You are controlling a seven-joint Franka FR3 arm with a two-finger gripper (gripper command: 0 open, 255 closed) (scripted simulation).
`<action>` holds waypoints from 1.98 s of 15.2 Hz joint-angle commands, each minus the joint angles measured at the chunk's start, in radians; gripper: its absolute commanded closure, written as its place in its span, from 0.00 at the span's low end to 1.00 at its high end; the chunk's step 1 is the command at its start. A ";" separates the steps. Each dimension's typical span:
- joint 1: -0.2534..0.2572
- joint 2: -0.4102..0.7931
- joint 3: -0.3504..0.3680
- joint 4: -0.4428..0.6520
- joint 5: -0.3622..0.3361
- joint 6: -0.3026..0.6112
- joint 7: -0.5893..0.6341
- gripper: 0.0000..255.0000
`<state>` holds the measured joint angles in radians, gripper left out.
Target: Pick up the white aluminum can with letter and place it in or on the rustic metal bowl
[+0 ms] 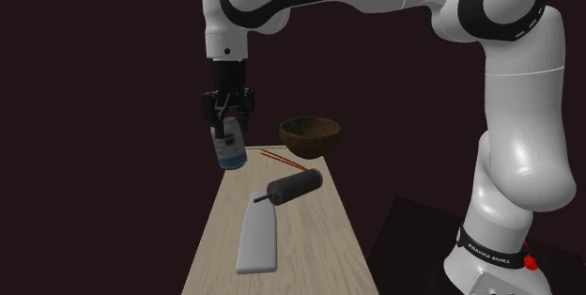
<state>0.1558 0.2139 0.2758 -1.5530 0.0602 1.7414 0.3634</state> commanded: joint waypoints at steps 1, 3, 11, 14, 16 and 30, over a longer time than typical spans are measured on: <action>0.001 0.000 0.001 0.030 -0.001 -0.029 0.004 1.00; 0.002 0.003 0.001 0.060 -0.002 -0.057 0.007 1.00; 0.008 0.025 0.003 0.199 -0.008 -0.173 0.020 1.00; 0.012 0.040 0.004 0.260 -0.012 -0.220 0.026 1.00; 0.015 0.052 0.005 0.304 -0.015 -0.252 0.031 1.00; -0.090 -0.145 -0.045 0.170 0.039 -0.323 -0.106 1.00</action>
<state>0.0815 0.1089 0.2401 -1.3369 0.0894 1.4138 0.2820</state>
